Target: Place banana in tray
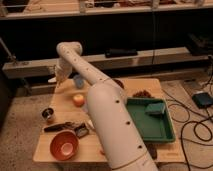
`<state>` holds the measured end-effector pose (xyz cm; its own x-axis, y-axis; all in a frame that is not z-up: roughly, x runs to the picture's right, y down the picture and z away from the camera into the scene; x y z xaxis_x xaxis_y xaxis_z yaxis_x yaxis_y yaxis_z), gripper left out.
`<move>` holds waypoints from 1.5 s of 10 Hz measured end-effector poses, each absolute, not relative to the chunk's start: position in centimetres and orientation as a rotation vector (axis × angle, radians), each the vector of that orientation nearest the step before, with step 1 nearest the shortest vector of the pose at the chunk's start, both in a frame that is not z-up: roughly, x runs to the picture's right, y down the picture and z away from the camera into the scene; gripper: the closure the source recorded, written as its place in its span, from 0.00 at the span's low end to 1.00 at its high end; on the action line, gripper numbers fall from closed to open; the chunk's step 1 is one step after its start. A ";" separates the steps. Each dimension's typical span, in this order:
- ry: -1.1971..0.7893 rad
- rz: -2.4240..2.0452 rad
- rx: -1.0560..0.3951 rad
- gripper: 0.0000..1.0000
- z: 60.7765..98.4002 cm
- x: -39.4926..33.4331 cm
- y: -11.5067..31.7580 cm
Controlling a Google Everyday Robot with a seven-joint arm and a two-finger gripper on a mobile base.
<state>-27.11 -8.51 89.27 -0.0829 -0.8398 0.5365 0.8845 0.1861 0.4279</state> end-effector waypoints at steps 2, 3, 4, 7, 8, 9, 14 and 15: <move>-0.823 -1.426 -0.045 1.00 85.6 -22.8 -11.5; -0.818 -1.418 -0.051 1.00 84.5 -20.3 -12.2; -0.810 -1.406 -0.063 1.00 83.6 -17.6 -12.6; -0.790 -1.373 -0.100 1.00 82.4 -10.6 -11.9; -0.783 -1.363 -0.109 1.00 81.8 -8.2 -11.4; -0.772 -1.347 -0.124 1.00 80.9 -4.5 -10.5; -0.742 -1.366 -0.165 1.00 76.6 6.9 -5.5; -0.746 -1.389 -0.174 1.00 75.0 10.5 -3.7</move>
<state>10.47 -3.72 75.02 -0.0029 -0.8233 0.5676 0.9278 0.2095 0.3087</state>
